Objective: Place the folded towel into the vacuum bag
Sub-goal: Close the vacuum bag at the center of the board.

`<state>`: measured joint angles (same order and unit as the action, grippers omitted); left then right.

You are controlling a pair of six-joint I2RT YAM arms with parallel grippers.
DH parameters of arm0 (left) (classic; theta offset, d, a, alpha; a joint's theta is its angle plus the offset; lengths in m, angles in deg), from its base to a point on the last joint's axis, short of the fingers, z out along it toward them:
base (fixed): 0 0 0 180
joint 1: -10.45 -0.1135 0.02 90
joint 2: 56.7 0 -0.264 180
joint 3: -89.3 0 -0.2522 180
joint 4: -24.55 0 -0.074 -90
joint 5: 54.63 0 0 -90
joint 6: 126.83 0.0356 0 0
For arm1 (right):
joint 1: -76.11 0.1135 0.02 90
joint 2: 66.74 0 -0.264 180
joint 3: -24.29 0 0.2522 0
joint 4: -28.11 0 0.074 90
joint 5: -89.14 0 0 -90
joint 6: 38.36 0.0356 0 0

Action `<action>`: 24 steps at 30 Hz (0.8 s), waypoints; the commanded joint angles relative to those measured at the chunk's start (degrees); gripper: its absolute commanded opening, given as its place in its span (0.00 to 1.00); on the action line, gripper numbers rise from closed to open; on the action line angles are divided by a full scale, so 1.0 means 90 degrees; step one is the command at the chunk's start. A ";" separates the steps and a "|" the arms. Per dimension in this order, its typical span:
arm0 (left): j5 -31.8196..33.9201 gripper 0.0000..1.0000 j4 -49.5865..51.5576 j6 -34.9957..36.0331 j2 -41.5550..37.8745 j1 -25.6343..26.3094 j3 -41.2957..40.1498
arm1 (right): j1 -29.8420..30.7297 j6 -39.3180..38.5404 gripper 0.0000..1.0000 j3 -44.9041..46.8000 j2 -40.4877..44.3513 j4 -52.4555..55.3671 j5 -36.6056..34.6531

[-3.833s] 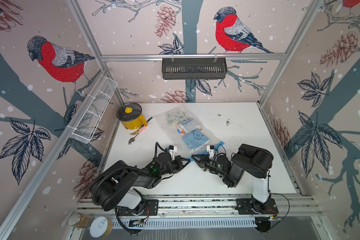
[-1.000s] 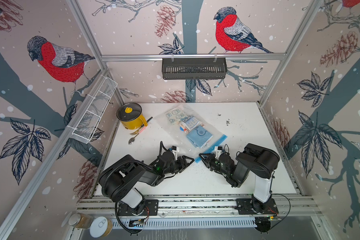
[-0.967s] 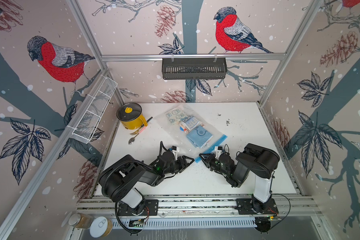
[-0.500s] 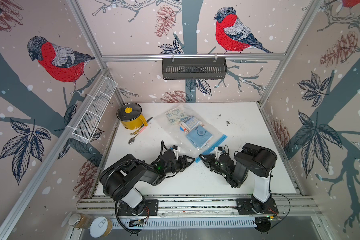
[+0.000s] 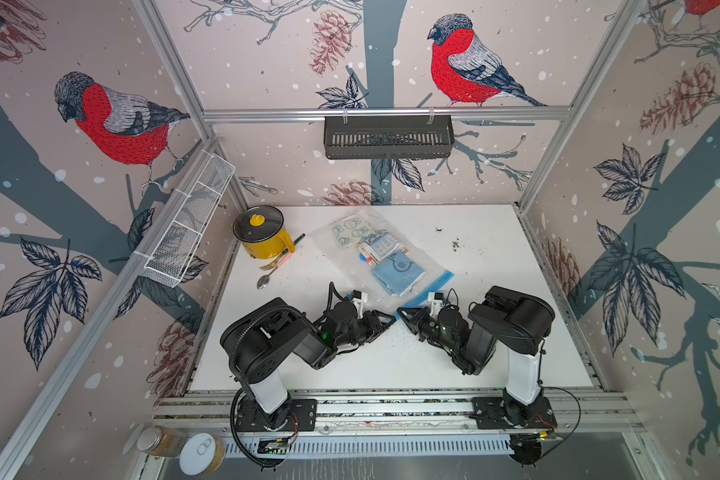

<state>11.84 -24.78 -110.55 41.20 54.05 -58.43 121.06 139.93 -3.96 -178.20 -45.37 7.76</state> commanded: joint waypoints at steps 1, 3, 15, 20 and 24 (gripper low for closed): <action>0.0183 0.49 -0.0465 -0.0044 0.0059 0.0039 0.0147 | 0.0012 0.0007 0.00 -0.0018 0.0038 -0.0178 0.0114; 0.0156 0.46 -0.0595 -0.0103 0.0197 0.0064 0.0217 | 0.0008 0.0026 0.00 -0.0017 0.0037 -0.0188 0.0123; 0.0241 0.30 -0.1300 -0.0423 0.0668 0.0195 0.0381 | -0.0014 0.0237 0.00 0.0075 -0.0119 -0.0471 0.0136; 0.0236 0.26 -0.1302 -0.0432 0.0751 0.0204 0.0460 | -0.0033 0.0259 0.00 0.0076 -0.0118 -0.0499 0.0155; 0.0207 0.18 -0.1395 -0.0486 0.0874 0.0205 0.0500 | -0.0033 0.0268 0.00 0.0066 -0.0134 -0.0471 0.0165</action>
<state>13.72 -31.97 -113.80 48.53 55.69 -54.43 120.71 141.89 -3.30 -179.23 -48.15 8.07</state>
